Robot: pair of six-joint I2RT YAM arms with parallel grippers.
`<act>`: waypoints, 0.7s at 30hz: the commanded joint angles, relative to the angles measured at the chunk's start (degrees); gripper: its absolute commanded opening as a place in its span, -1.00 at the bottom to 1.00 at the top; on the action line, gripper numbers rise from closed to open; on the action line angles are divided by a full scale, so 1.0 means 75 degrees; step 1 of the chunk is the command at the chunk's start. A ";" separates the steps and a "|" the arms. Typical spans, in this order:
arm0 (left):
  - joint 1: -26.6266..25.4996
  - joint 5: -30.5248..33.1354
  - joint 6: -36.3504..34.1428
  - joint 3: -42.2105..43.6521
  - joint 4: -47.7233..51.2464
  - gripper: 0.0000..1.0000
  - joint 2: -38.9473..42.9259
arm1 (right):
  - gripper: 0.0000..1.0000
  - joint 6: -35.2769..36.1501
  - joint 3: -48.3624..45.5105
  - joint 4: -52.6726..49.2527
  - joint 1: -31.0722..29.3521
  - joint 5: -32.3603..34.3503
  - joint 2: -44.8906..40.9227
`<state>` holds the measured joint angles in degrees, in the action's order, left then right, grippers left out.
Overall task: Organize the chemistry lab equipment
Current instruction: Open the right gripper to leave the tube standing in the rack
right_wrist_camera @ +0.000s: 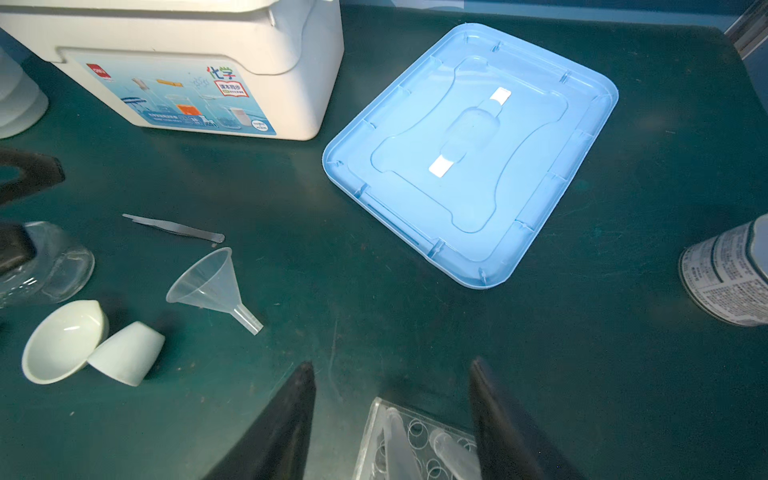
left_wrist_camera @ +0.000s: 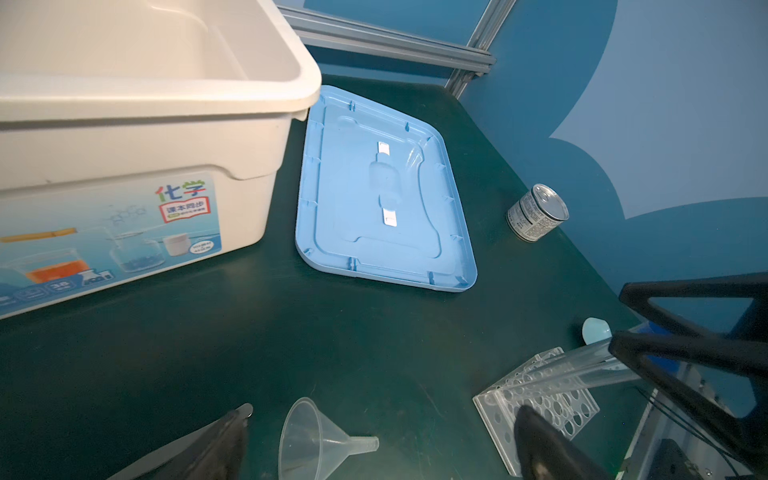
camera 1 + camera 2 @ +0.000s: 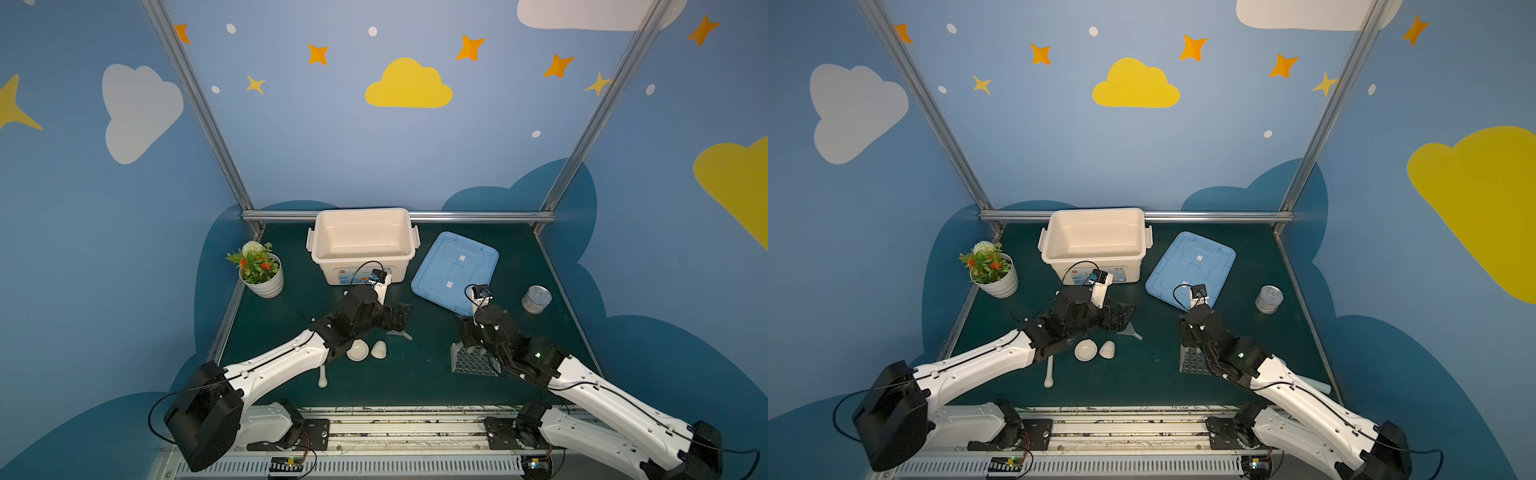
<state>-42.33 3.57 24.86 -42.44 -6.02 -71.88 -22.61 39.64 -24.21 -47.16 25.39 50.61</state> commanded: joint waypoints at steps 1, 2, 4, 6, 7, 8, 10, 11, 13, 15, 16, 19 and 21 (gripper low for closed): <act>0.0052 0.0290 -0.0052 0.0103 0.0225 0.99 0.0190 | 0.19 0.0109 0.0298 0.0028 0.0067 -0.0184 0.0033; 0.0063 0.0308 -0.0047 0.0129 0.0245 0.99 0.0225 | 0.19 0.0109 0.0315 0.0022 0.0078 -0.0197 0.0054; 0.0065 0.0353 -0.0035 0.0162 0.0284 0.99 0.0297 | 0.20 0.0151 0.0353 0.0072 0.0110 -0.0272 0.0113; 0.0086 0.0399 -0.0036 0.0196 0.0308 0.99 0.0351 | 0.20 0.0179 0.0412 0.0087 0.0174 -0.0377 0.0165; 0.0088 0.0440 -0.0025 0.0203 0.0332 0.99 0.0375 | 0.20 0.0198 0.0450 0.0087 0.0194 -0.0437 0.0198; 0.0092 0.0468 -0.0026 0.0206 0.0372 0.99 0.0403 | 0.20 0.0209 0.0489 0.0074 0.0211 -0.0443 0.0224; 0.0101 0.0575 0.0012 0.0219 0.0467 0.99 0.0470 | 0.20 0.0261 0.0516 0.0101 0.0243 -0.0477 0.0225; 0.0100 0.0630 0.0022 0.0241 0.0494 0.99 0.0515 | 0.20 0.0273 0.0527 0.0120 0.0262 -0.0501 0.0226; 0.0121 0.0832 0.0068 0.0290 0.0570 0.99 0.0607 | 0.20 0.0295 0.0555 0.0146 0.0337 -0.0633 0.0238; 0.0143 0.0956 0.0105 0.0328 0.0675 0.99 0.0699 | 0.21 0.0298 0.0567 0.0173 0.0401 -0.0766 0.0271; 0.0148 0.1034 0.0118 0.0332 0.0753 0.99 0.0753 | 0.20 0.0337 0.0574 0.0228 0.0429 -0.0854 0.0295; 0.0189 0.1350 0.0189 0.0304 0.1111 0.99 0.0921 | 0.22 0.0486 0.0585 0.0462 0.0476 -0.1128 0.0402; 0.0213 0.1604 0.0266 0.0313 0.1391 0.99 0.1068 | 0.27 0.0540 0.0620 0.0659 0.0529 -0.1284 0.0490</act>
<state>-41.12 11.97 25.93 -40.58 0.51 -65.65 -19.97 42.24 -22.02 -43.64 18.33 53.49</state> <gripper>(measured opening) 0.996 0.628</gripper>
